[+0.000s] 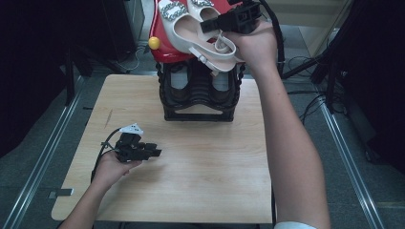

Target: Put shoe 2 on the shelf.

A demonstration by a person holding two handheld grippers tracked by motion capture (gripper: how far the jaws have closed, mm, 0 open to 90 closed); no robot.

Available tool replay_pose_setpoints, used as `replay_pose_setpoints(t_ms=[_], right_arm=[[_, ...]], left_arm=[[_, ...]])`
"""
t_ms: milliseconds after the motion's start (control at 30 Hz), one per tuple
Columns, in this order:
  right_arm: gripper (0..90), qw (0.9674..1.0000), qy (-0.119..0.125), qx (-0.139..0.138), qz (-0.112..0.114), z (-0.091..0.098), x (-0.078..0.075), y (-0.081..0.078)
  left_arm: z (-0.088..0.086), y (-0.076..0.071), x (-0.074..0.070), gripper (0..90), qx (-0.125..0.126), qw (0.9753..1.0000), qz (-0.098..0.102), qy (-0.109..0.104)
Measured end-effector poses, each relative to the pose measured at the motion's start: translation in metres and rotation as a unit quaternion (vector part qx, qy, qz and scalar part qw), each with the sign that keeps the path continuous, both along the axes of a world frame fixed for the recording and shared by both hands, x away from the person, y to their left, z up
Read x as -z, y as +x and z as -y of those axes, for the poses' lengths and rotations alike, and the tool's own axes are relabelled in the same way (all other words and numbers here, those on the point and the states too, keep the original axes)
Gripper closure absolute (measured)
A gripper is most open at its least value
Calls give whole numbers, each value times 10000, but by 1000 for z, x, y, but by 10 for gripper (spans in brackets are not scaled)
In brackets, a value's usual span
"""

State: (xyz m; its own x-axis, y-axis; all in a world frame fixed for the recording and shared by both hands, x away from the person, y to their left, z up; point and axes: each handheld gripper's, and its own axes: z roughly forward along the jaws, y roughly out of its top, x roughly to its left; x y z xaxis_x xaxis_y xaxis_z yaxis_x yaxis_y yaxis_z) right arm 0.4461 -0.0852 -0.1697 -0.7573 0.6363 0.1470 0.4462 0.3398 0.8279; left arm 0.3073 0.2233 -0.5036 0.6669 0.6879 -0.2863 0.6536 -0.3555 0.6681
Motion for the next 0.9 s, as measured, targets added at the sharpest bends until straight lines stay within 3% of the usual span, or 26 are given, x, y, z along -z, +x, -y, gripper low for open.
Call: replay_pose_setpoints(t_ms=[100,267,433,500,567,667,900], right_arm=[[861,9986,321,393,-127,-1,1,10],[861,9921,770,960,-222,-5,-1,27],[861,9857,1008,1320,-270,-9,-3,40],[860,9820,1122,1492,-301,-9,-4,45],[860,9759,1343,1670,-413,-8,-3,51],[861,9692,1495,1917,-389,-7,-3,57],[861,9557,1532,2508,-149,-11,-3,66]], left_arm=[[0,0,0,616,4,10000,-14,-9],[1,0,0,616,19,10000,-28,3],[3,0,1,617,61,10000,-36,23],[3,0,2,616,86,9999,-50,26],[5,0,3,617,98,9999,-82,-8],[7,-1,4,617,151,9998,-84,10],[6,-1,4,618,139,9999,-79,-57]])
